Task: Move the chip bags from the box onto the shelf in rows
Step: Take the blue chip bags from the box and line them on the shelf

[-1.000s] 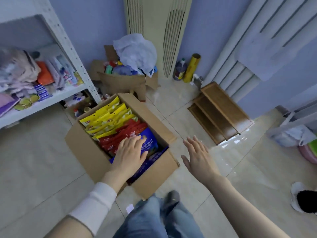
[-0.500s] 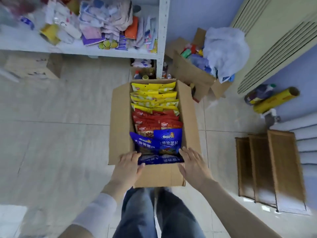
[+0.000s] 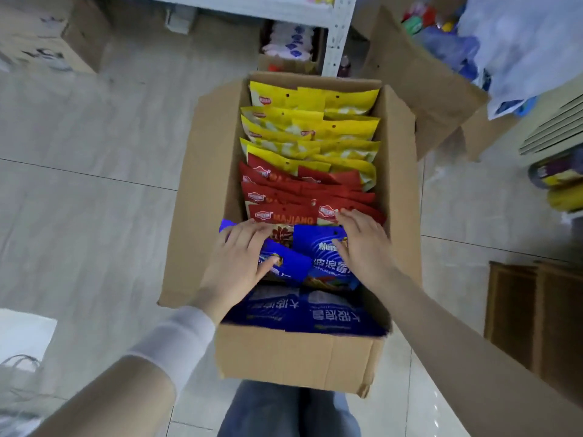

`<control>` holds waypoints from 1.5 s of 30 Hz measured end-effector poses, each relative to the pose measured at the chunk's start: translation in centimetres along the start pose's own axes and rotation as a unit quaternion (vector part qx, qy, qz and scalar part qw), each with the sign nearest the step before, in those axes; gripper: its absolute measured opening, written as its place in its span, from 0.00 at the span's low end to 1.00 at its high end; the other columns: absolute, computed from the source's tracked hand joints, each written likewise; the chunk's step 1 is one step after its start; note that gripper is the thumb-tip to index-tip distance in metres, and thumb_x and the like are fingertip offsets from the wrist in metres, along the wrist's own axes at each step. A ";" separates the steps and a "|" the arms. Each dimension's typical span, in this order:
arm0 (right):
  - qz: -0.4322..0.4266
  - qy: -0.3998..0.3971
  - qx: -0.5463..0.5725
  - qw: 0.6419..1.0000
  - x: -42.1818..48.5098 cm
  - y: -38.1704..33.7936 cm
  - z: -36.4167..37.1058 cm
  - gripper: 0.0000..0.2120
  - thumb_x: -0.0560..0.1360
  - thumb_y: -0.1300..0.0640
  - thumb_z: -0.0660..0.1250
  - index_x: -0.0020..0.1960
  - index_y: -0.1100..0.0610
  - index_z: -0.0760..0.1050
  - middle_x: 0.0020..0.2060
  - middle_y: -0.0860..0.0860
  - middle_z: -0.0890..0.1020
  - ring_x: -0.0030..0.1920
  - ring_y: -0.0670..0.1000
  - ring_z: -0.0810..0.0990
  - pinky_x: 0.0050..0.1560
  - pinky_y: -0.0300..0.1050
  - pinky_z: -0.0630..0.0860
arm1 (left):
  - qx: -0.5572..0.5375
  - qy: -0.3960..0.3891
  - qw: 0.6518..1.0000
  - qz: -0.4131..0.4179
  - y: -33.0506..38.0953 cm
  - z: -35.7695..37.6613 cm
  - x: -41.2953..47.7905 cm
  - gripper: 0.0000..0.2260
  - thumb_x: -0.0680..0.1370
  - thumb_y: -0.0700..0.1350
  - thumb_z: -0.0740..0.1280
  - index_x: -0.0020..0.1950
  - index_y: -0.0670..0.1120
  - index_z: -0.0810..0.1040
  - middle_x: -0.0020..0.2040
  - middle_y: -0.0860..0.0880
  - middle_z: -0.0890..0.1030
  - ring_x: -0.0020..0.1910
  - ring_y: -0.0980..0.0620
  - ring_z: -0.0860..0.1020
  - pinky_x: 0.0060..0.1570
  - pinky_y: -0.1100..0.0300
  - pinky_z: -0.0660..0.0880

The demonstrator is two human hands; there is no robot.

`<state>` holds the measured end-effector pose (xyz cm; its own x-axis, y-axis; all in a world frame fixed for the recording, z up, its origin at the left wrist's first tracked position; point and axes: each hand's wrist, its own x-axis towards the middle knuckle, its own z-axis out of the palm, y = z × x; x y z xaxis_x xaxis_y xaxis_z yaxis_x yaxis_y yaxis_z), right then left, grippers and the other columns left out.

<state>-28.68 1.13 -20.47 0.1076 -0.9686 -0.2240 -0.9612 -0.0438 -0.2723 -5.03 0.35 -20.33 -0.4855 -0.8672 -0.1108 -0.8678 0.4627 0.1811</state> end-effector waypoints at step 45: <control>-0.030 0.053 0.061 0.996 -3.3 -21.9 -29.3 0.15 0.76 0.45 0.60 0.48 0.58 0.68 0.45 0.57 0.82 0.35 0.47 0.73 0.27 0.33 0.63 | -0.327 0.073 0.910 -0.243 -6.4 -29.8 -13.6 0.16 0.70 0.63 0.57 0.32 0.52 0.67 0.35 0.44 0.81 0.36 0.46 0.80 0.37 0.51 0.74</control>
<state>-15.43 -1.83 13.67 0.1301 -0.9858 -0.1063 -0.9154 -0.0782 -0.3949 10.29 3.70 9.11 -0.0006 -0.9774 -0.2114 -0.7054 -0.1494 0.6929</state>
